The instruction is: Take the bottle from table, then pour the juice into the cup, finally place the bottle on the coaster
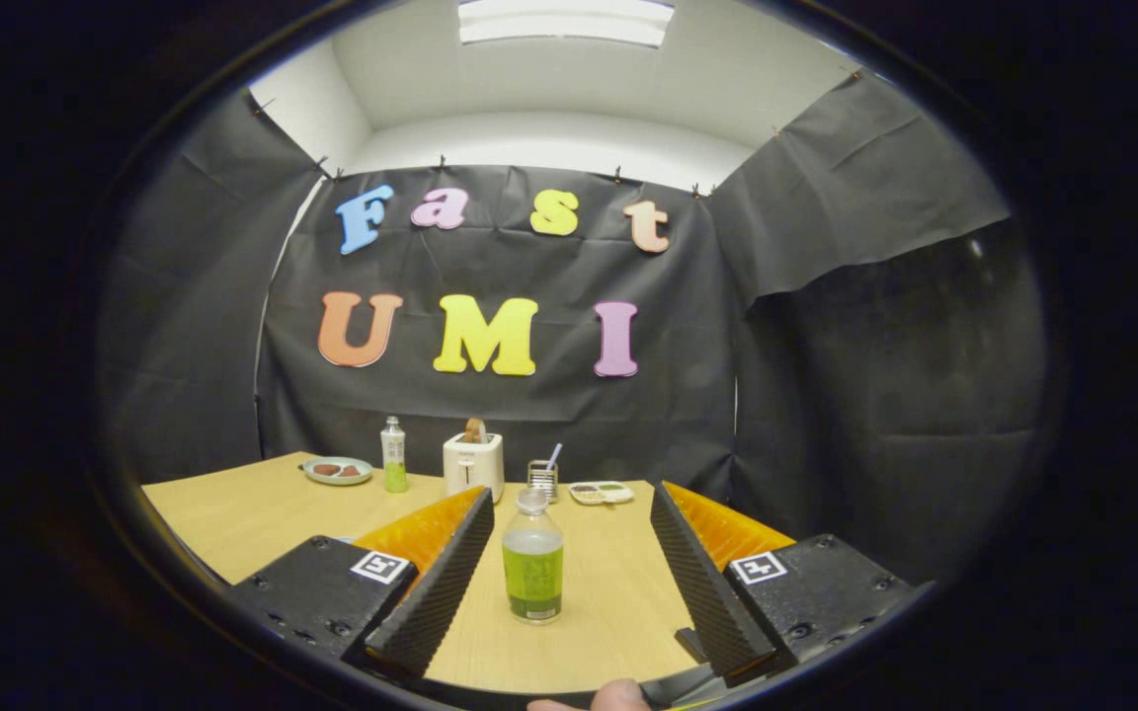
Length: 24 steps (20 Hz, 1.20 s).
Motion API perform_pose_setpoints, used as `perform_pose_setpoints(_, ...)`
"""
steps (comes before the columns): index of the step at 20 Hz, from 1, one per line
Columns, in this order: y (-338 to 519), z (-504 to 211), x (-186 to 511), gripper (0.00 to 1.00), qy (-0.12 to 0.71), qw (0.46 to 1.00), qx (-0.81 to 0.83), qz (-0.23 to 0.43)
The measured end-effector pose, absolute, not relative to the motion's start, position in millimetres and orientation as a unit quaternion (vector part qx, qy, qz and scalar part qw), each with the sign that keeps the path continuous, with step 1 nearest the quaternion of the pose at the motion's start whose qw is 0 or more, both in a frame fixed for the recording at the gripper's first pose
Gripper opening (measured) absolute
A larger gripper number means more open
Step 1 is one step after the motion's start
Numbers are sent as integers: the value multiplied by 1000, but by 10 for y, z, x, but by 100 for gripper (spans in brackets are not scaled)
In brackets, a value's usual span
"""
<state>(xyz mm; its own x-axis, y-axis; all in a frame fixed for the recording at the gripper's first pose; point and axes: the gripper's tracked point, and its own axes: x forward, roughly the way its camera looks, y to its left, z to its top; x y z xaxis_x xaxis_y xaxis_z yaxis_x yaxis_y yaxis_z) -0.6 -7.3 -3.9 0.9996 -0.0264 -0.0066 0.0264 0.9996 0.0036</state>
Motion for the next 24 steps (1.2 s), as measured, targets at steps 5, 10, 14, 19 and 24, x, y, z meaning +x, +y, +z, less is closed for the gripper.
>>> perform_pose_setpoints(5,-16,7,-14,100,-6,1000,-7,-12)
perform_pose_setpoints(10,-2,34,-47,100,-12,1000,-12,-13)
perform_pose_setpoints(14,23,33,-45,100,-12,1000,-11,-12)
perform_pose_setpoints(19,32,-32,30,100,-7,1000,-5,-10)
perform_pose_setpoints(24,45,-120,154,100,-4,1000,-6,-9)
